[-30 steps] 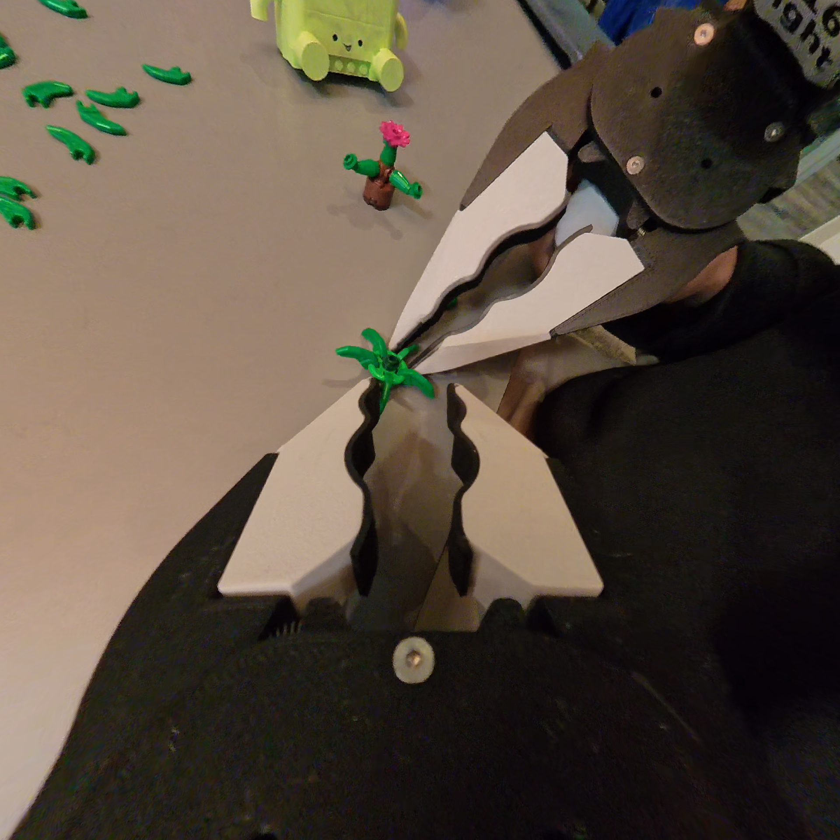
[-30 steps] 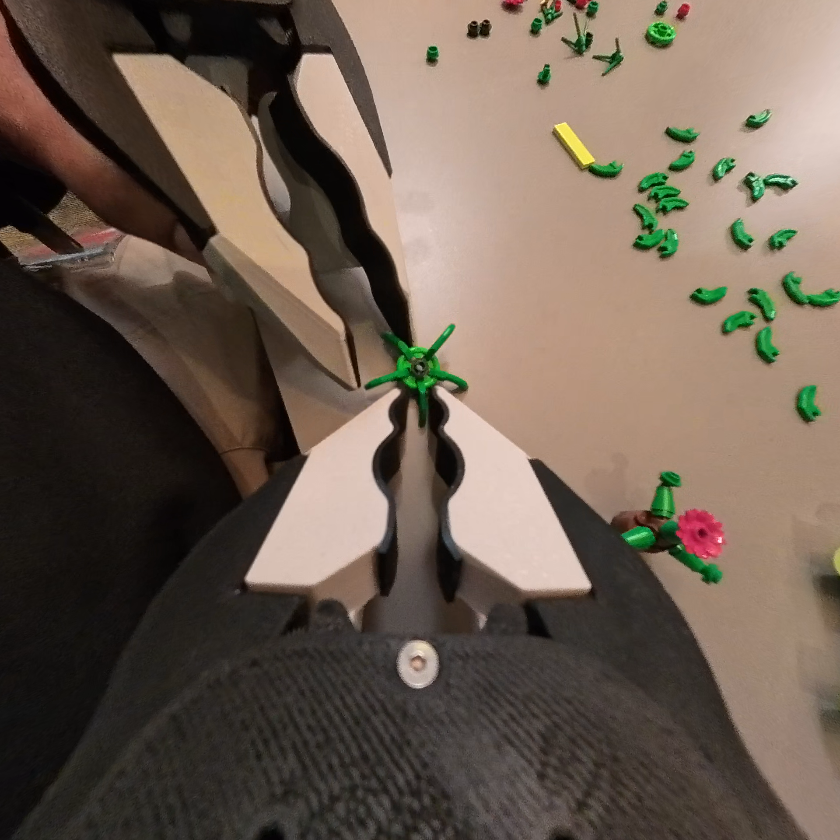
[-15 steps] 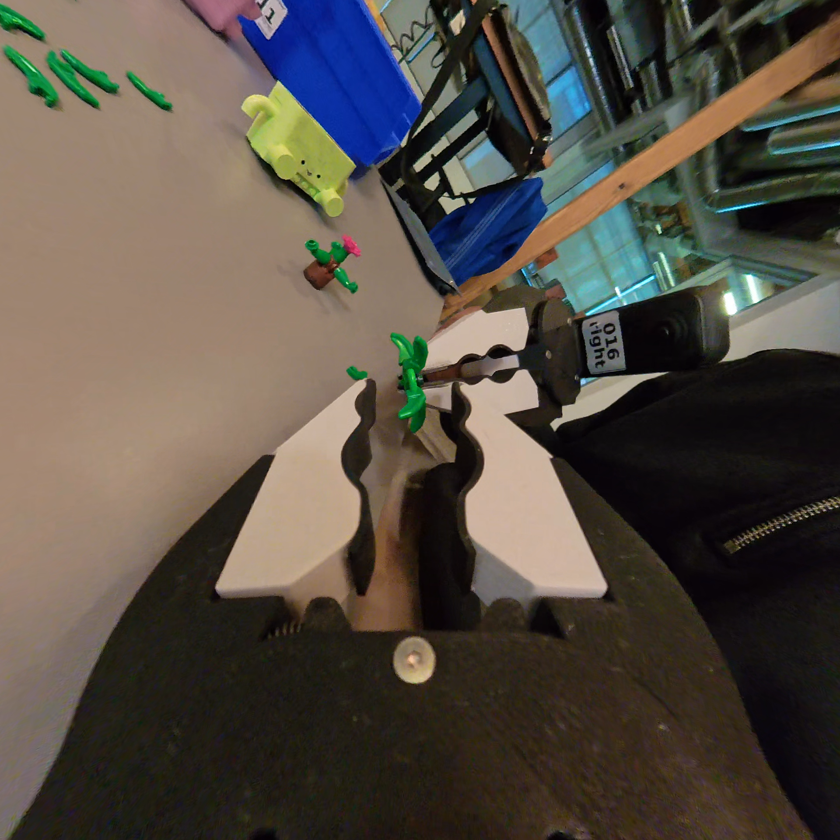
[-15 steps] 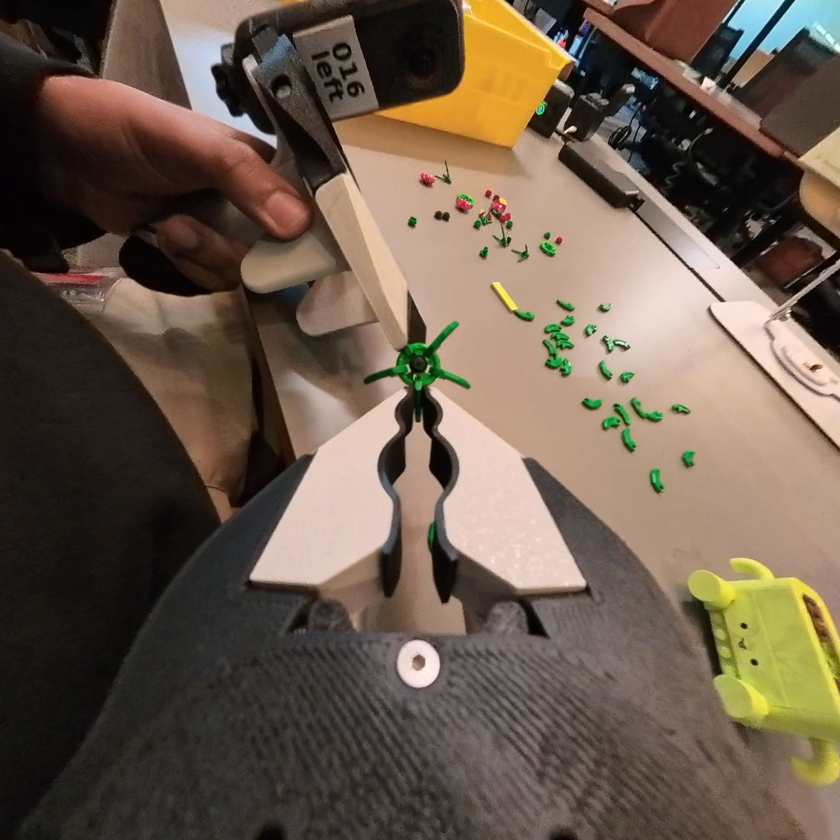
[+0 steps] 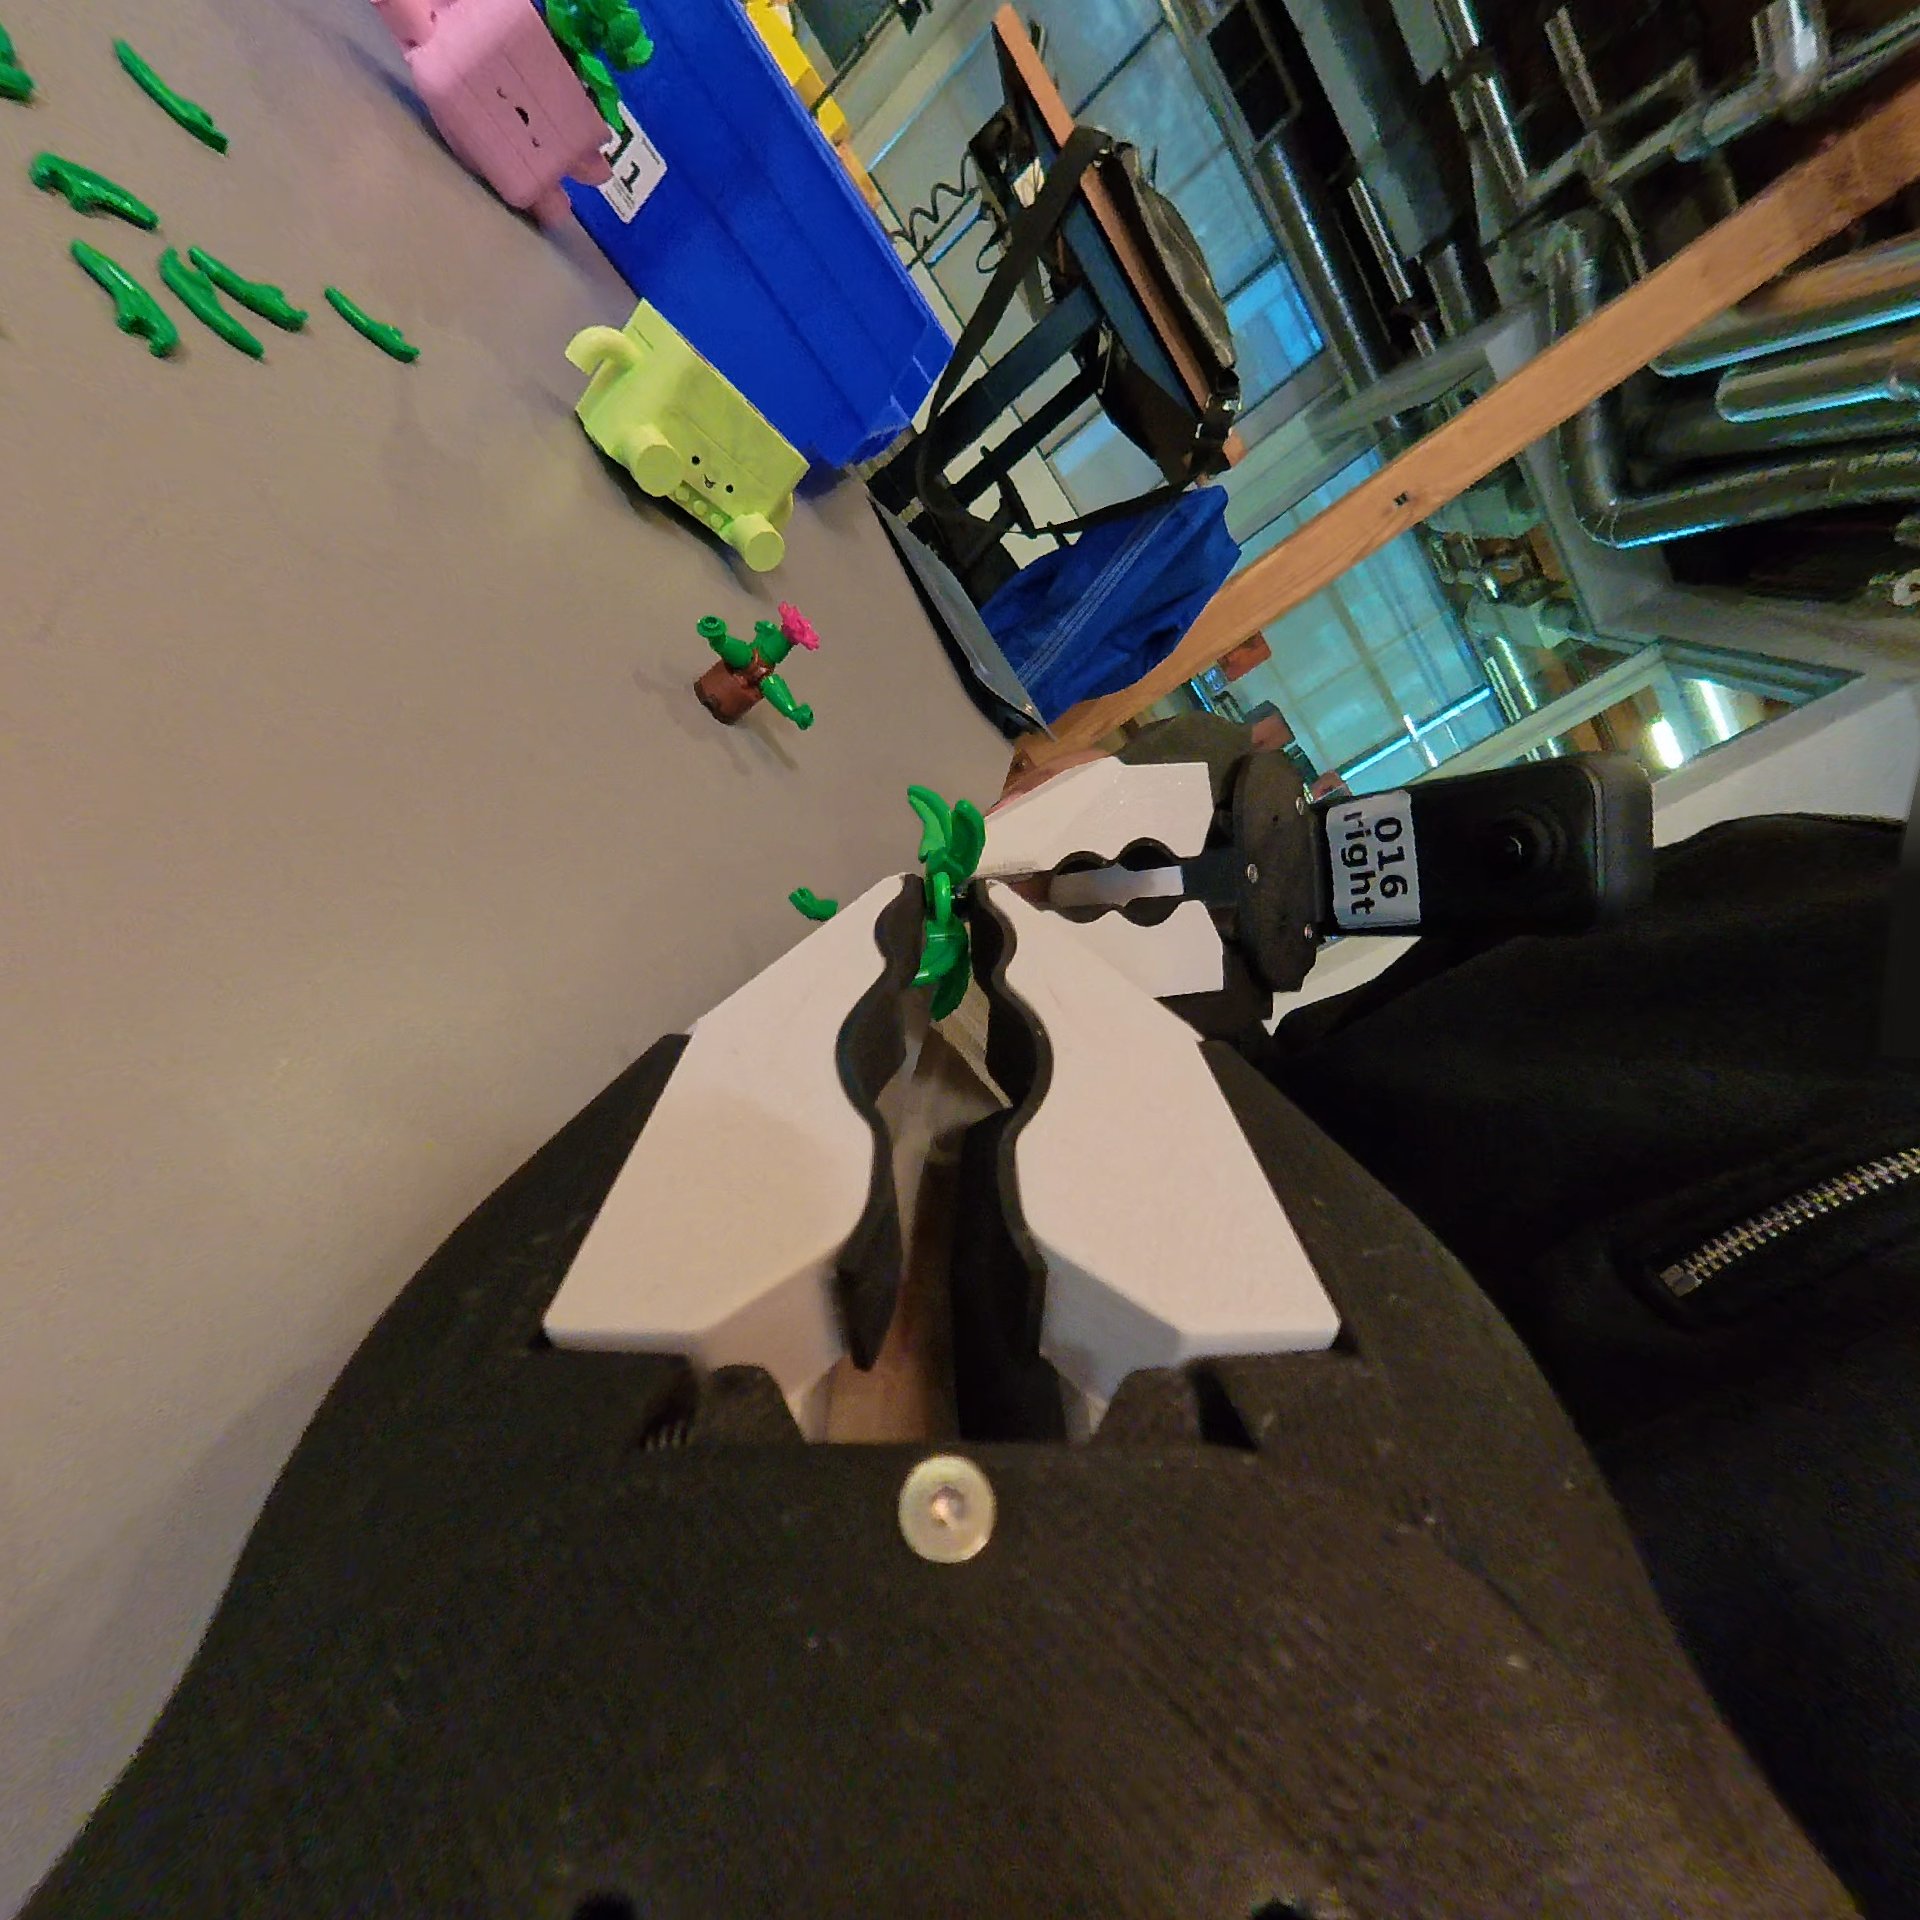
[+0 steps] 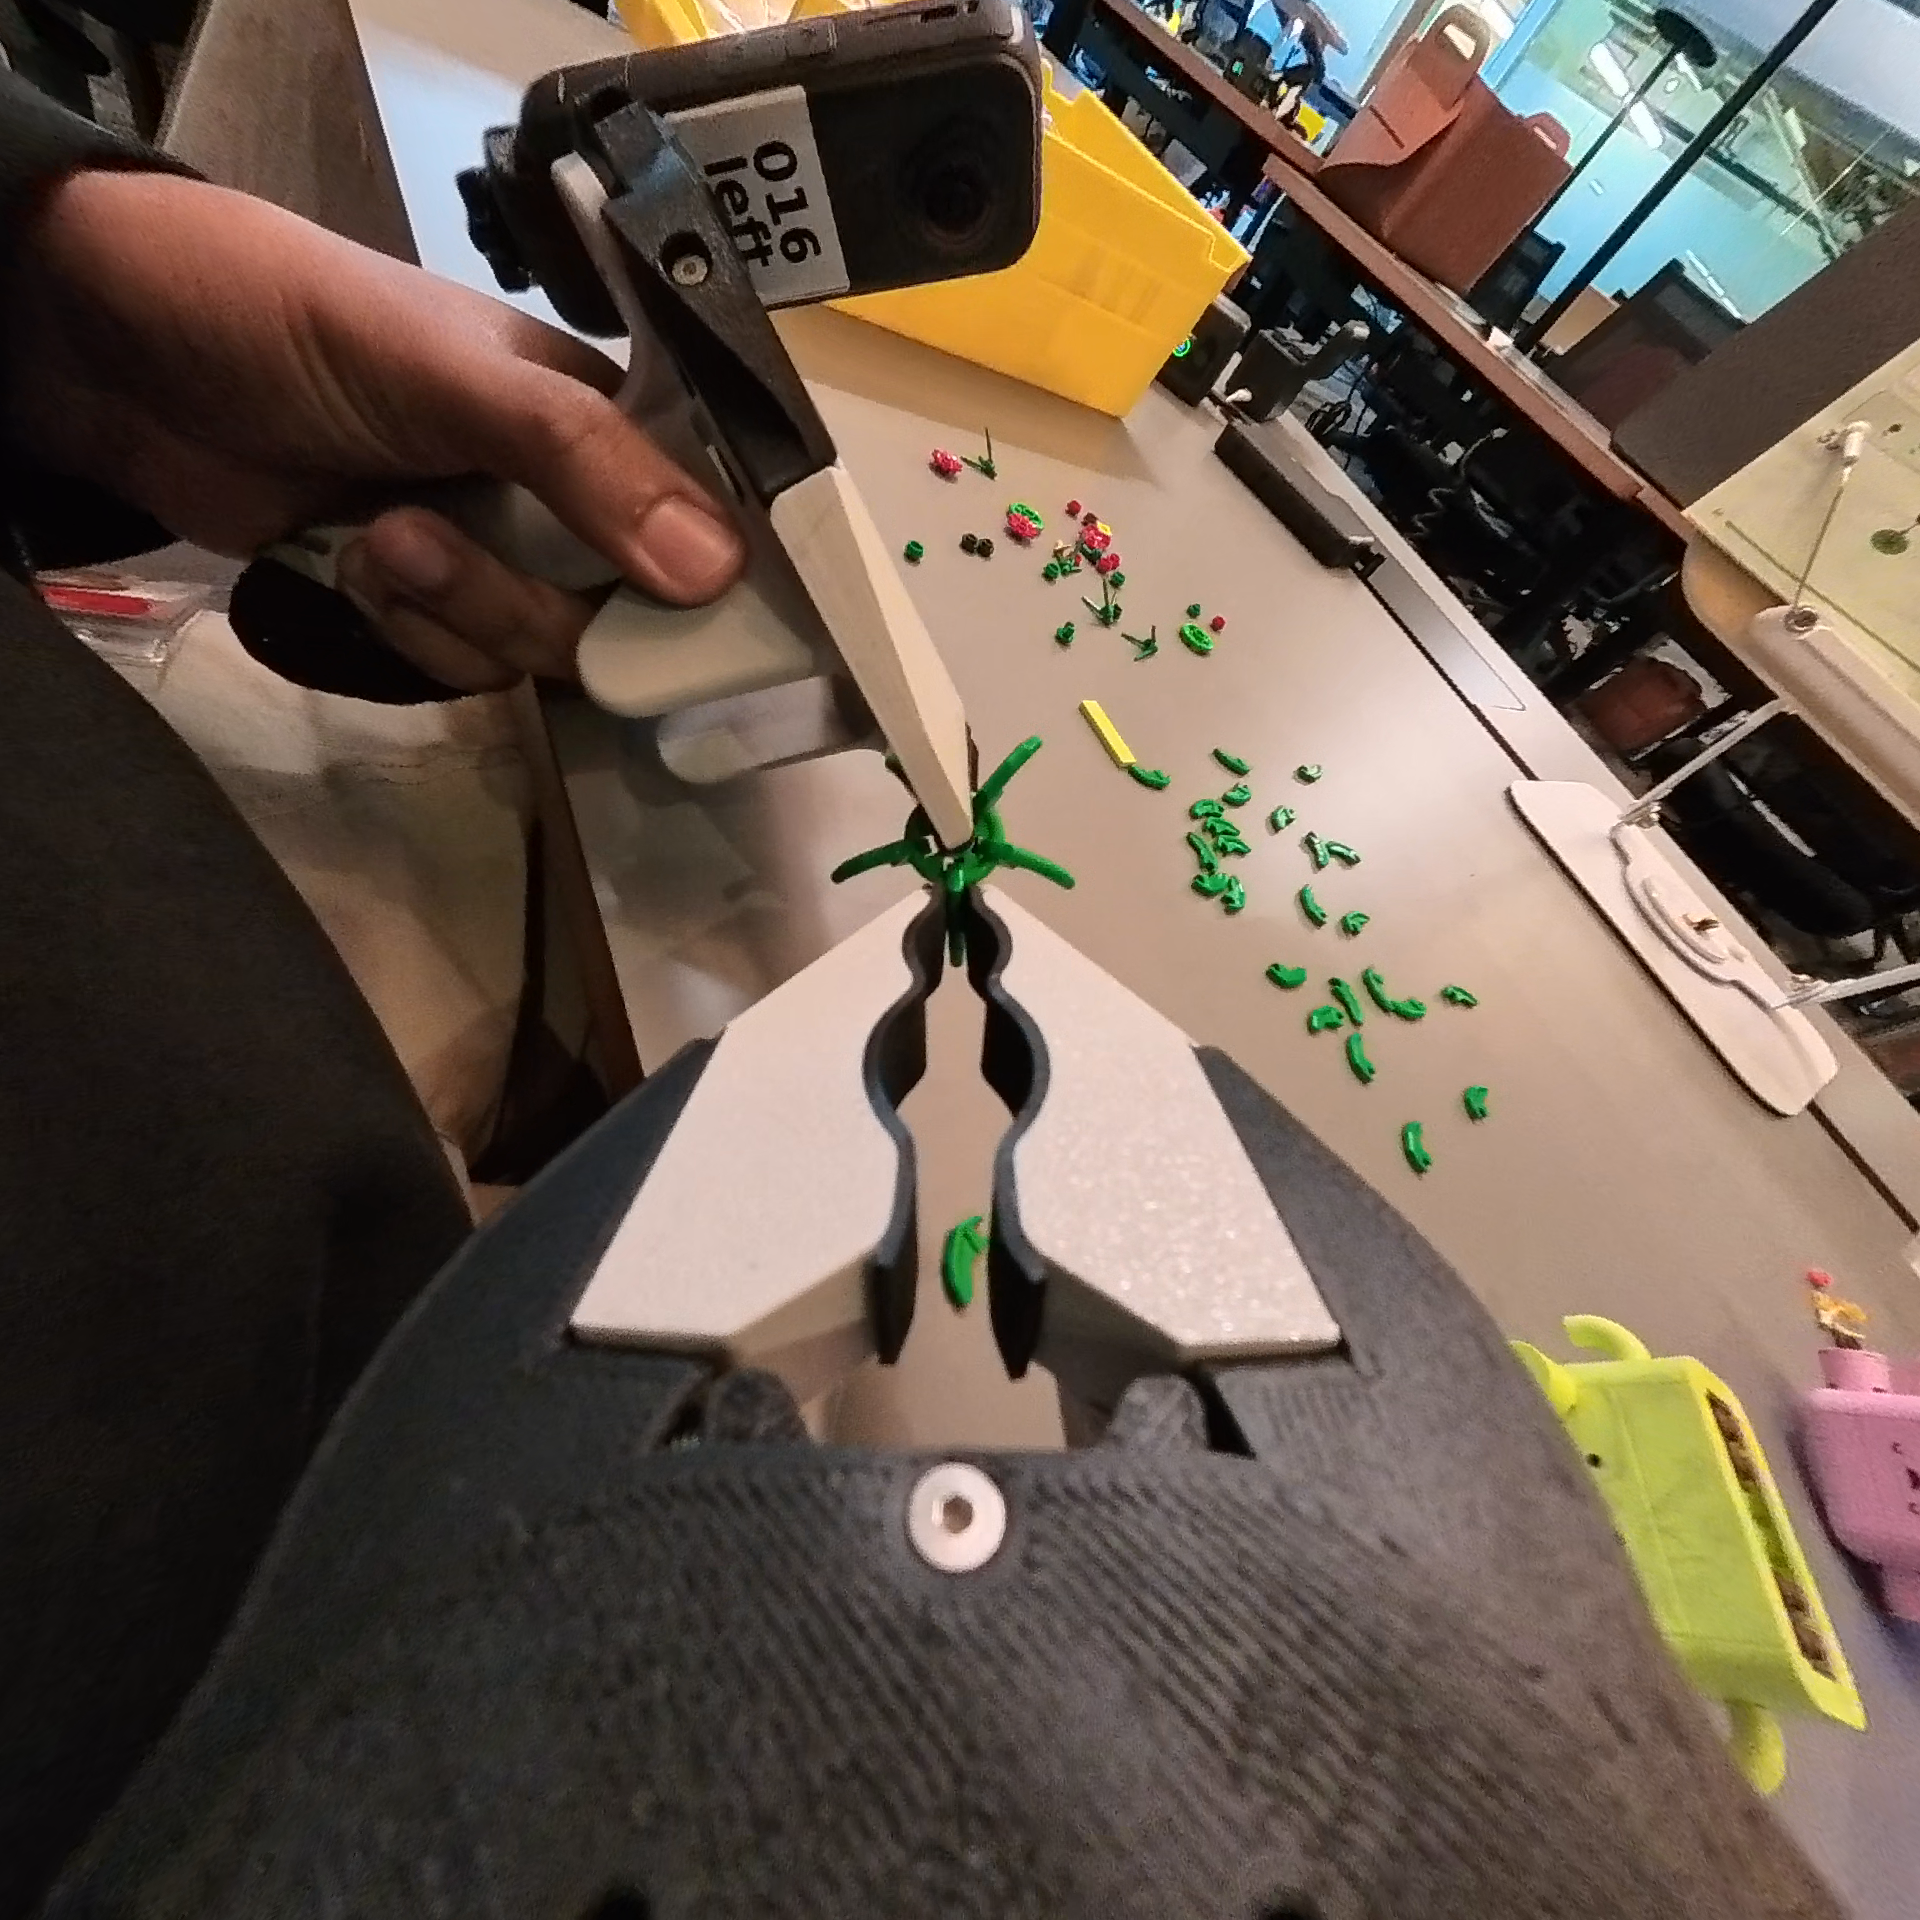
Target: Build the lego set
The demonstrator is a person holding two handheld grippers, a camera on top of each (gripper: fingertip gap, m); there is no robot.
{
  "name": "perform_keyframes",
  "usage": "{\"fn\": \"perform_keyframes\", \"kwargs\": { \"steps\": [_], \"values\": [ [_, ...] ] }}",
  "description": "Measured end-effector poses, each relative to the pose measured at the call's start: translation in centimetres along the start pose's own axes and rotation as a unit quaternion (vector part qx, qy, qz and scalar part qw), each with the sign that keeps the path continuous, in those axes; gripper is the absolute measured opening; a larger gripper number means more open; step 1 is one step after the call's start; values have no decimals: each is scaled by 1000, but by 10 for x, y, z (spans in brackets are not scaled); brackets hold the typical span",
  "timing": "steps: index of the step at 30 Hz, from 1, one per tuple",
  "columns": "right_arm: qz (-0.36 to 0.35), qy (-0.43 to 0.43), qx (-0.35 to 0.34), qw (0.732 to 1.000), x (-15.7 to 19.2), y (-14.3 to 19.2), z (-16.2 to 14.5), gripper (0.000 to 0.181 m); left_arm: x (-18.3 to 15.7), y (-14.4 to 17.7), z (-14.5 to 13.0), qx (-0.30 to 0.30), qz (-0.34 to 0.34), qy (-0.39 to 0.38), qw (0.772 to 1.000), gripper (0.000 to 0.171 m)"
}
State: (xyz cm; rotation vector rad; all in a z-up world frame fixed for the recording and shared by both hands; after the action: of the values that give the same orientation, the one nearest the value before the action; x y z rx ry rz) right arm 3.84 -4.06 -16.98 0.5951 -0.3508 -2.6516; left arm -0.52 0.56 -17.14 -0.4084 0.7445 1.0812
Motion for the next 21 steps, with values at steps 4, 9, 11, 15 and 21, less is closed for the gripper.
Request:
{"fn": "perform_keyframes", "kwargs": {
  "steps": [4,9,11,15,21],
  "values": [
    [-10,13,-5,1000,0,-1,1,1,0,0,1,-8,7,-7,1000,6],
    [-16,21,-10,1000,0,-1,2,2,0,2,3,-19,2,-3,1000,5],
    [-12,16,-15,1000,-3,3,4,9,1,6,8,-38,4,-4,999,5],
    [-42,-16,36,998,-33,24,-2,19,1,8,10,-36,2,-9,999,5],
    [64,-236,156,957,-39,34,-50,25,0,-5,1,3,9,-18,1000,5]
  ]
}}
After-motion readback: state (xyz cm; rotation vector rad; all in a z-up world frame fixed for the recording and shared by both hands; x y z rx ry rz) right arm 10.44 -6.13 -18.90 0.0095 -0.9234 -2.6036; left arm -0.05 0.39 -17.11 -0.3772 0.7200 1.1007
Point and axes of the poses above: each gripper's, where its closed fingertips meet, y back along the fingers, z out of its top, x = y × z across the jaws, the point moved 4 cm from there along y, back along the fingers, and after that the axes turned 6 degrees about -y, right-handed, at the moved point
